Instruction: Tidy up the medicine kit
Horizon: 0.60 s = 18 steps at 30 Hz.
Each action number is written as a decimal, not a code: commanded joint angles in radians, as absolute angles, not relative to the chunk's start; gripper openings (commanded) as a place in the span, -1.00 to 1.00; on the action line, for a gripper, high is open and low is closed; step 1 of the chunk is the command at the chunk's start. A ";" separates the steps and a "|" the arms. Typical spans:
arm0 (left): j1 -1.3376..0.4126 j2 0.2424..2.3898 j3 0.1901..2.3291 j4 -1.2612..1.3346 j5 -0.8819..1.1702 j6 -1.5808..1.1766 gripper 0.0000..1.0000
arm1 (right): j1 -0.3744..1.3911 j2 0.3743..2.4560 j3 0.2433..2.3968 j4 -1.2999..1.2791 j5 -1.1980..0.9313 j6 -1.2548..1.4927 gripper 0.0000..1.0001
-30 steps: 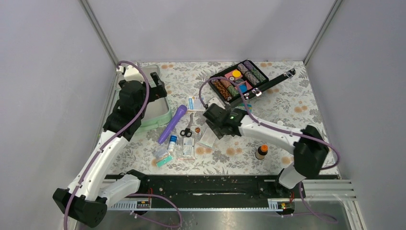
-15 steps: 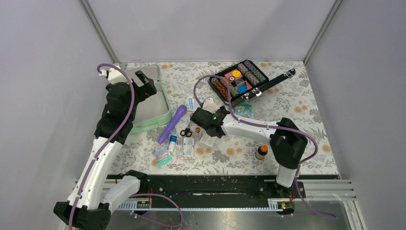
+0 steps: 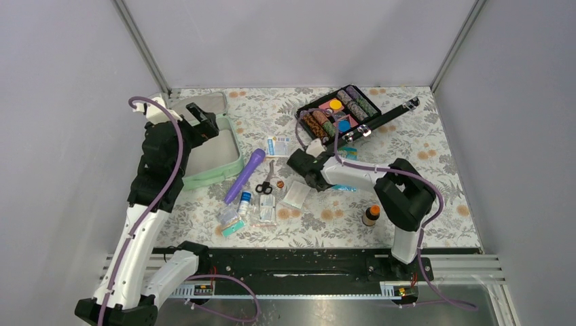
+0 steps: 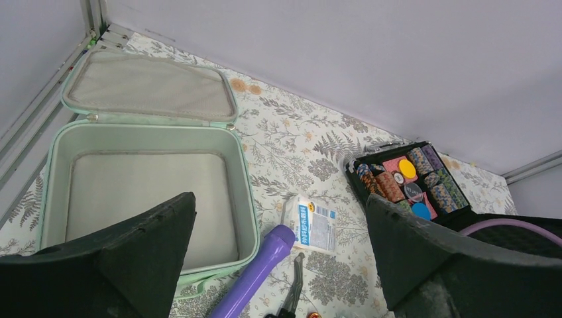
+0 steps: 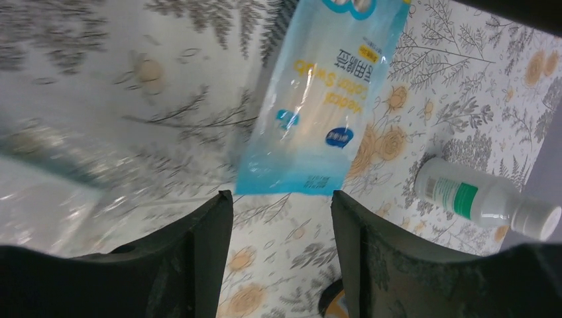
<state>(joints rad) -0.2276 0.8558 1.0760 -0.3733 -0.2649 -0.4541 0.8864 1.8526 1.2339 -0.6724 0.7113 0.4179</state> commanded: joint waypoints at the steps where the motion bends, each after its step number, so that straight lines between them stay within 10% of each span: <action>1: -0.221 0.819 1.063 -0.357 -0.238 -0.449 0.97 | 0.815 1.814 1.164 -0.521 0.659 0.303 0.23; 18: -0.212 0.836 1.063 -0.345 -0.207 -0.459 0.96 | 0.723 1.839 1.065 -0.402 0.168 0.255 0.23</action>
<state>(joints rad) -0.2184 0.8337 1.0637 -0.3759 -0.2321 -0.4538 0.7509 1.8130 1.0946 -0.4568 0.4419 0.2737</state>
